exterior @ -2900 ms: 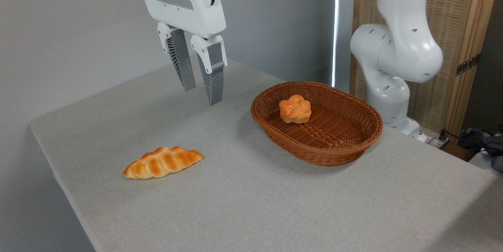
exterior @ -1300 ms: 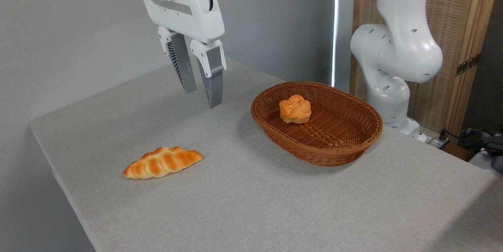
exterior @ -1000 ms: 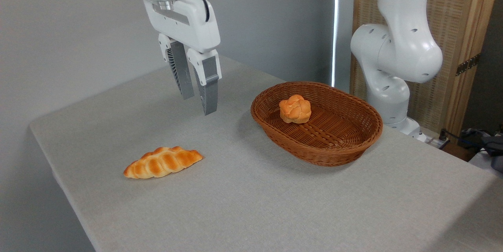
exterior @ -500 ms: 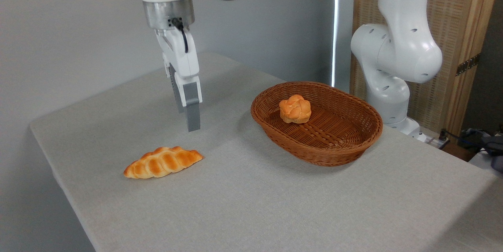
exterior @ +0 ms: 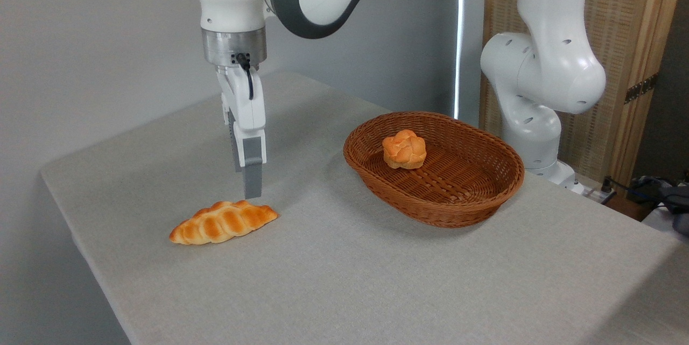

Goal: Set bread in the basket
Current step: 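Lower the open gripper down onto the braided bread roll, then close the gripper around the middle of the braided roll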

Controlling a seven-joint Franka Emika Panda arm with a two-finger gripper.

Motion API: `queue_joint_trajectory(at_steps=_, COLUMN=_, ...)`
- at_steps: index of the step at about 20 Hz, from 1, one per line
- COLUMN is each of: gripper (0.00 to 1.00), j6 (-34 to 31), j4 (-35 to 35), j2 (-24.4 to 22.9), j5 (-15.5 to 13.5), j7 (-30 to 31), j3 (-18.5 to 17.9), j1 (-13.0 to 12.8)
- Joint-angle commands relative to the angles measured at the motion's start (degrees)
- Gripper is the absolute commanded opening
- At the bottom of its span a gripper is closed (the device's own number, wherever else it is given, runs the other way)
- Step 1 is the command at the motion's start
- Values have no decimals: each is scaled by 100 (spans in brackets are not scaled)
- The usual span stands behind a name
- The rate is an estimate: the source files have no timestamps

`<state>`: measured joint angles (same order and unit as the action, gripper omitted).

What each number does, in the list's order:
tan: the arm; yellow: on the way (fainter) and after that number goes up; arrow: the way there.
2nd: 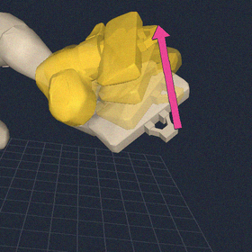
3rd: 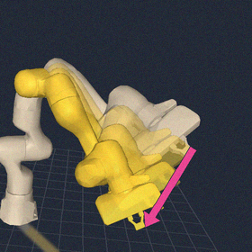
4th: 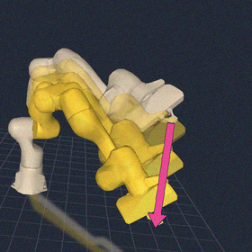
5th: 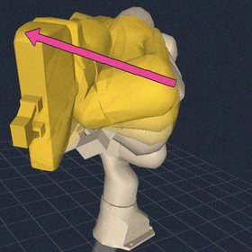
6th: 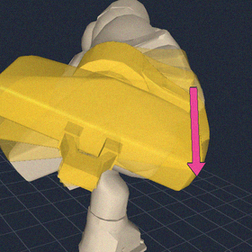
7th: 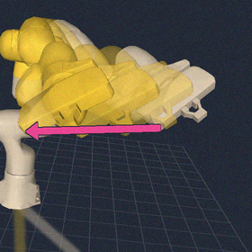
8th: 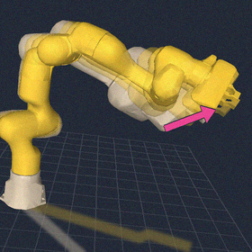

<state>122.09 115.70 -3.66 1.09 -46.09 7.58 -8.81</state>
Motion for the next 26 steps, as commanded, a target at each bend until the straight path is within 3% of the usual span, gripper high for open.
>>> queue_joint_trajectory(at_steps=1, gripper=100, j6=367, j4=75, j2=75, j5=22, j7=-120, j3=-37, j1=11)
queue_joint_trajectory(at_steps=10, gripper=100, j6=1045, j4=93, j2=700, j5=-13, j7=-85, j3=-20, j1=-235)
queue_joint_trajectory(at_steps=15, gripper=100, j6=1185, j4=93, j2=700, j5=-347, j7=-84, j3=-20, j1=-235)
queue_joint_trajectory(at_steps=26, gripper=100, j6=1370, j4=93, j2=981, j5=154, j7=-137, j3=7, j1=-288)
